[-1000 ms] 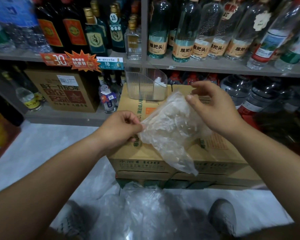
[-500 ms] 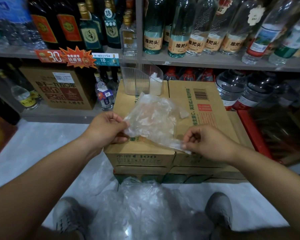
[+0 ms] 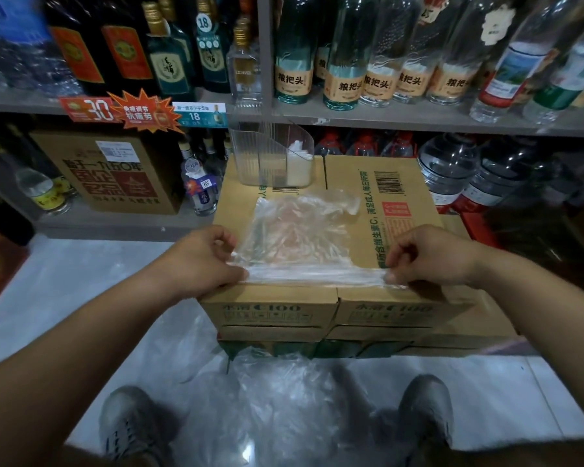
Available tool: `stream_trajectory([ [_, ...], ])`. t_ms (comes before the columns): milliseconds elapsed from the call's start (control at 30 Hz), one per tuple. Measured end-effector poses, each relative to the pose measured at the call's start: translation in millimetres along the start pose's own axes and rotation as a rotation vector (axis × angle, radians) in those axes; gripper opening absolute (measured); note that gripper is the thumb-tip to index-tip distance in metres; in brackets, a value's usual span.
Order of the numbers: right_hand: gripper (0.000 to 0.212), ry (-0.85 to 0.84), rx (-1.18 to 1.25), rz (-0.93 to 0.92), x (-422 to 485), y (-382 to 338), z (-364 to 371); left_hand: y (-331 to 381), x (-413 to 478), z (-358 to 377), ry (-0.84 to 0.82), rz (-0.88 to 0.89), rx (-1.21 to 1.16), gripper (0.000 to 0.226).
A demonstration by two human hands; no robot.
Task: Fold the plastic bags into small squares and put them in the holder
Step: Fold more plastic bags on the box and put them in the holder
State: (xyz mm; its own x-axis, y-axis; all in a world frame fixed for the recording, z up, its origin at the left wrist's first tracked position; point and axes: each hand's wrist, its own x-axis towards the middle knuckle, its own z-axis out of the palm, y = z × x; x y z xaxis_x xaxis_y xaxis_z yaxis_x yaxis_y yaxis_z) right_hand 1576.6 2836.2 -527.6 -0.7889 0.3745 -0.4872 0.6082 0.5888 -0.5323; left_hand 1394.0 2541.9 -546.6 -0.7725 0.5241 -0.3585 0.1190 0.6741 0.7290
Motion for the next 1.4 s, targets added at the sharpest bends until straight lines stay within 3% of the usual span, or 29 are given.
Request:
stream_trajectory([
  [67, 0.033, -0.017, -0.011, 0.001, 3.9, -3.6, -8.5, 9.8, 0.2, -6.0, -0.087, -0.022, 0.063, 0.047],
  [133, 0.034, 0.078, 0.079, -0.027, 11.4, -10.1, -13.6, 19.7, 4.9, -10.1, -0.115, -0.055, 0.092, 0.047],
  [233, 0.032, 0.211, 0.358, -0.011, 27.4, -25.2, -12.5, 27.6, 23.5, -7.2, -0.016, -0.076, -0.042, 0.04],
  [333, 0.034, 0.235, 0.581, 0.049, 45.5, -39.7, -4.9, 28.5, 44.6, 3.4, 0.119, -0.068, -0.242, 0.037],
  [467, 0.036, 0.272, 0.743, 0.139, 67.1, -48.4, 3.4, 27.7, 60.1, 9.1, 0.181, -0.058, -0.303, 0.028],
  [733, 0.005, 0.256, 0.777, 0.059, 82.7, -36.1, 2.1, 29.7, 73.6, 10.1, 0.131, -0.025, -0.325, 0.009],
  [933, 0.016, 0.319, 0.811, 0.114, 82.6, -8.3, -9.7, 28.6, 74.0, 2.0, 0.084, -0.093, -0.436, 0.012],
  [1100, 0.012, 0.296, 0.786, 0.047, 78.2, -12.0, -4.3, 32.6, 74.2, 3.9, 0.043, -0.074, -0.492, 0.032],
  [1233, 0.012, 0.317, 0.788, 0.039, 78.2, -10.1, -4.6, 28.3, 76.6, 8.3, 0.16, -0.016, -0.481, 0.022],
  [1400, 0.01, 0.333, 0.88, 0.079, 75.6, -1.0, -11.9, 19.1, 80.0, 5.3, 0.231, -0.06, -0.518, 0.031],
])
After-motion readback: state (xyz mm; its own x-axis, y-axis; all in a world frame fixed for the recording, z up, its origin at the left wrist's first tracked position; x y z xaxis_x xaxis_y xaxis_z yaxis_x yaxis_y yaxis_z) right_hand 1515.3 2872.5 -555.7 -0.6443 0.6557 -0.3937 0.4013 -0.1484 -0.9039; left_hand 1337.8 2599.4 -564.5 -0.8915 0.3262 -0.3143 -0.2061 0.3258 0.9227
